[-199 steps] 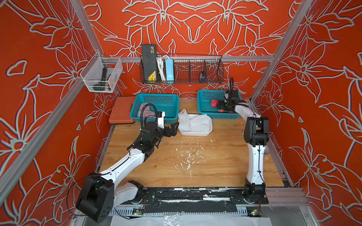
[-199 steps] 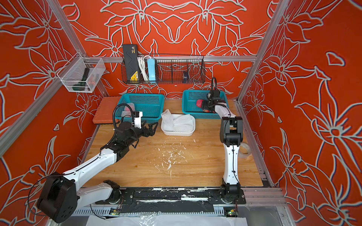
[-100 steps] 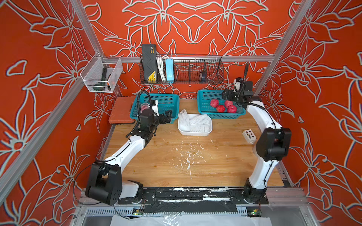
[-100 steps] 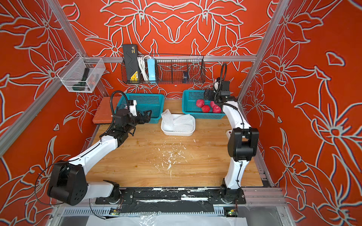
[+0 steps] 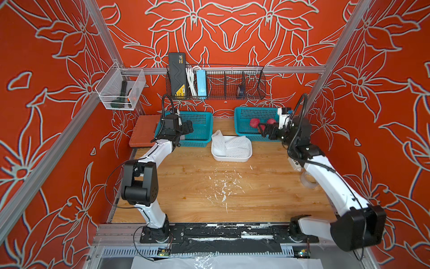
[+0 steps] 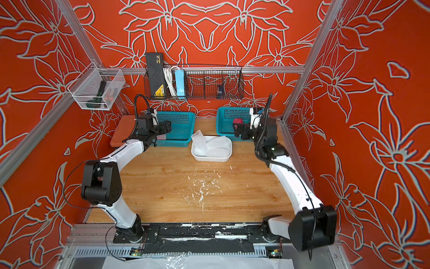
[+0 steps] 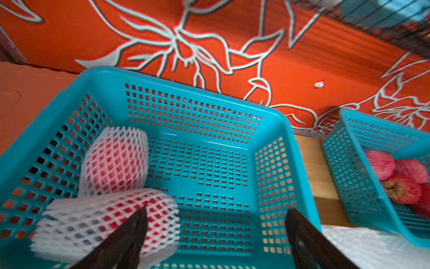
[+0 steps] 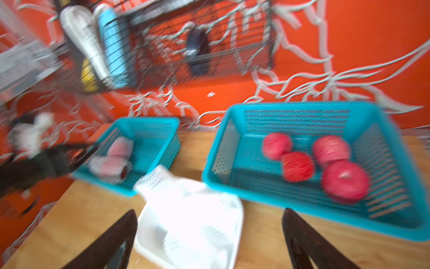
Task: Remove foam nets from apples
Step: Pick up the apple from the basket.
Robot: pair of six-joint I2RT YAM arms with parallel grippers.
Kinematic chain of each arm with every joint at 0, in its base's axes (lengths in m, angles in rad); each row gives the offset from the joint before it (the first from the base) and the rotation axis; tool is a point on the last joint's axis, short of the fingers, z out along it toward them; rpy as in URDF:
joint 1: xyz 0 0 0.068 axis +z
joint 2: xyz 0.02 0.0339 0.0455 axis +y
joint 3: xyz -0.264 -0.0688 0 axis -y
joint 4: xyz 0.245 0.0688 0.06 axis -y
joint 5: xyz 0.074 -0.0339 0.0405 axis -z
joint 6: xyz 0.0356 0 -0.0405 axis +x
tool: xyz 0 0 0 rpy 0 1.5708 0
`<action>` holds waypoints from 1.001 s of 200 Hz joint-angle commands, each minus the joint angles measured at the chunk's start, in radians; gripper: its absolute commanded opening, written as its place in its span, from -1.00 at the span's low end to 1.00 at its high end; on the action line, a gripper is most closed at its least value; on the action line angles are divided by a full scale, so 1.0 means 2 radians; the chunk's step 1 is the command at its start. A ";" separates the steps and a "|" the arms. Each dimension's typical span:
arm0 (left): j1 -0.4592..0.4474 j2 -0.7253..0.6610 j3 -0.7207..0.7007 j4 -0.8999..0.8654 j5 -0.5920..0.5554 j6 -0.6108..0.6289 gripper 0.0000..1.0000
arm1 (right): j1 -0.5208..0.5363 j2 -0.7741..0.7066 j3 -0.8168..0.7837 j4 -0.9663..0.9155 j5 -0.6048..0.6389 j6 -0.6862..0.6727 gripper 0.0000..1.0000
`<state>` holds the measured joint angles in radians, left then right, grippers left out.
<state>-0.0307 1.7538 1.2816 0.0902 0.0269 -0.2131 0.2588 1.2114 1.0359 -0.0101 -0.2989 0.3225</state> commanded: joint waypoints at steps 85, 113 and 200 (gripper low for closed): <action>0.034 0.179 0.235 -0.134 -0.031 0.025 0.74 | 0.148 -0.105 -0.312 0.246 0.016 -0.044 0.89; 0.036 0.224 0.310 -0.195 -0.052 0.026 0.76 | 0.165 -0.103 -0.338 0.278 0.052 -0.048 0.89; 0.048 0.298 0.426 -0.298 -0.049 0.088 0.85 | 0.174 -0.111 -0.338 0.274 0.060 -0.041 0.89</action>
<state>0.0505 2.2902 2.0750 -0.4496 -0.0887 -0.1253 0.6003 1.0142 0.3626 0.5117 -0.2066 0.2481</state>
